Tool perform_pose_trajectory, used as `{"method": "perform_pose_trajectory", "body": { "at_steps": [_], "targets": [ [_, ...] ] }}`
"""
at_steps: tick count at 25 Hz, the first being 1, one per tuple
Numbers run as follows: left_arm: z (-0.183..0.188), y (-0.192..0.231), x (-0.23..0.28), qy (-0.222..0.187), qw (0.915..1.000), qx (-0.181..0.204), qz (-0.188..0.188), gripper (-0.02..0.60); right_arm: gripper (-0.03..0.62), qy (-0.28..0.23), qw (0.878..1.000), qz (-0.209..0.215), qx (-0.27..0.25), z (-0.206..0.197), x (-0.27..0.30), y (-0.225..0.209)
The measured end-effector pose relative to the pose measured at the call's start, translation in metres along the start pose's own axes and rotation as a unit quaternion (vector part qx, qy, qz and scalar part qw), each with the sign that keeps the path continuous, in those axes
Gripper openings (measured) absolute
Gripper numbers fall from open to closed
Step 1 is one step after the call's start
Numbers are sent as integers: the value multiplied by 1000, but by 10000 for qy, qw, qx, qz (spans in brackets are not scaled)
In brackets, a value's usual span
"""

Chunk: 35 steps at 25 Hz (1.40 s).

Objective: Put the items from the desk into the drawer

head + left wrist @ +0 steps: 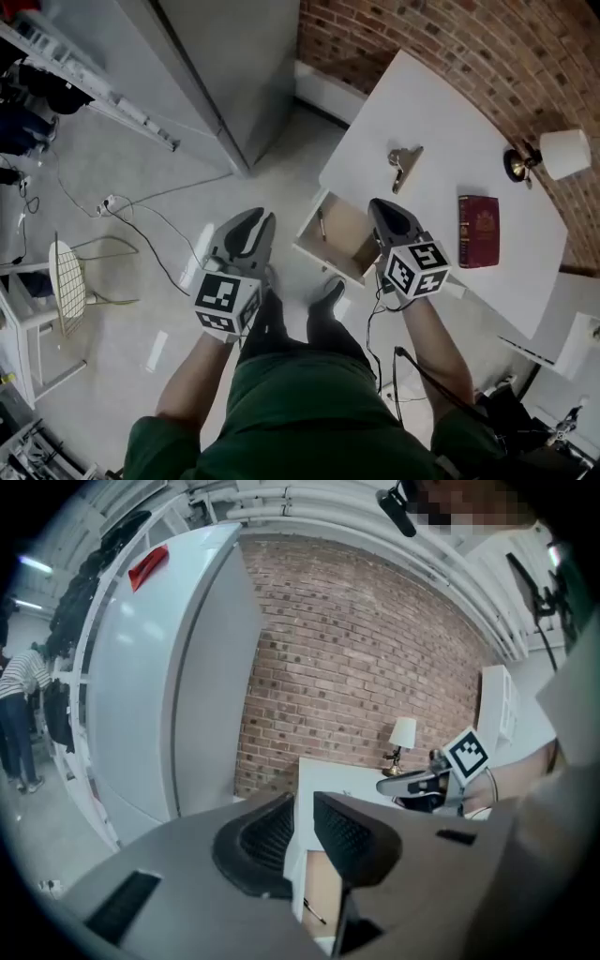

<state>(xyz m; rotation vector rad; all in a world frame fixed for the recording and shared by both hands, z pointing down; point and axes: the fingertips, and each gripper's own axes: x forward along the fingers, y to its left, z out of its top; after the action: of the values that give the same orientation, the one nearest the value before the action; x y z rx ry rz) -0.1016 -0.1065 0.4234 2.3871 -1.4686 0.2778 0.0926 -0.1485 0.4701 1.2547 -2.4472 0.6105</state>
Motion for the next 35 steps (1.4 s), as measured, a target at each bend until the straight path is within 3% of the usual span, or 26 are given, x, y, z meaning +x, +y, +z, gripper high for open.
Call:
{"method": "perform_pose_trajectory", "body": {
  "at_steps": [6, 13, 23, 28, 35],
  "targets": [
    [80, -38, 10, -657, 9956, 516, -426, 58, 5, -730, 9971, -52, -196, 71, -36, 8],
    [162, -64, -3, -1333, 9868, 537, -745, 55, 5, -1740, 9823, -315, -620, 162, -92, 28],
    [238, -72, -20, -2099, 9709, 892, -728, 48, 5, -2630, 9553, -872, -1034, 234, -150, 42],
    [269, -87, -36, -2381, 9538, 1792, -390, 27, 5, -2972, 9437, -941, -1104, 255, -167, 51],
    [285, -104, -50, -2715, 9239, 2669, -383, 12, 3, -3104, 9349, -867, -1484, 271, -172, 79]
  ]
}}
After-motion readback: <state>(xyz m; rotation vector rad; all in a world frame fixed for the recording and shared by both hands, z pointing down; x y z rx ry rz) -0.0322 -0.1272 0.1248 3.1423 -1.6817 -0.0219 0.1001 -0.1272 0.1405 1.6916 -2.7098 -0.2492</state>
